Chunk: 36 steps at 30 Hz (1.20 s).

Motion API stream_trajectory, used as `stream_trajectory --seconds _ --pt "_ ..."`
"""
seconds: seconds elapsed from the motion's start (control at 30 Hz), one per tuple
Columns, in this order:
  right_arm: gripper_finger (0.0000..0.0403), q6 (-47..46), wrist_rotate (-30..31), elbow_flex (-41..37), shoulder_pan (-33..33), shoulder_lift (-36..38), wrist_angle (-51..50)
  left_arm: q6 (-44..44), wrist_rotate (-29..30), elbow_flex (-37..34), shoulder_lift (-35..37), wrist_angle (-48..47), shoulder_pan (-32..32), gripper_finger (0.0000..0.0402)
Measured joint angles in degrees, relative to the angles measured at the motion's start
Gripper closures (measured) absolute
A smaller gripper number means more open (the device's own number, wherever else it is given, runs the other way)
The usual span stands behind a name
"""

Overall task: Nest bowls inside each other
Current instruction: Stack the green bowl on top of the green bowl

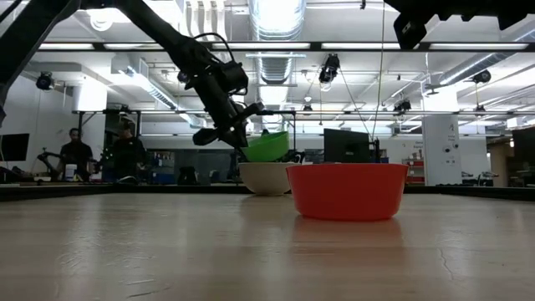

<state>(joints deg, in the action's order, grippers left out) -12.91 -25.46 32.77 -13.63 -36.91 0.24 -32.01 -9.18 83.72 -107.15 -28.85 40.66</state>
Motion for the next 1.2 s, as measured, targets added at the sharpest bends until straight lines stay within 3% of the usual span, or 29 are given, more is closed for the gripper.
stream_trajectory --seconds 0.2,0.63,1.2 --pt "0.0282 0.0 -0.01 0.0 -0.01 0.0 0.01 -0.55 -0.16 -0.37 0.0 0.4 0.0 0.0391" --pt "0.0282 0.0 -0.01 0.0 -0.01 -0.02 0.02 -10.26 0.04 -0.55 0.0 -1.15 0.0 0.0391" --pt "0.0282 0.0 -0.01 0.0 -0.01 -0.02 0.01 -10.16 1.11 -0.55 0.02 -1.94 -0.01 0.0387"
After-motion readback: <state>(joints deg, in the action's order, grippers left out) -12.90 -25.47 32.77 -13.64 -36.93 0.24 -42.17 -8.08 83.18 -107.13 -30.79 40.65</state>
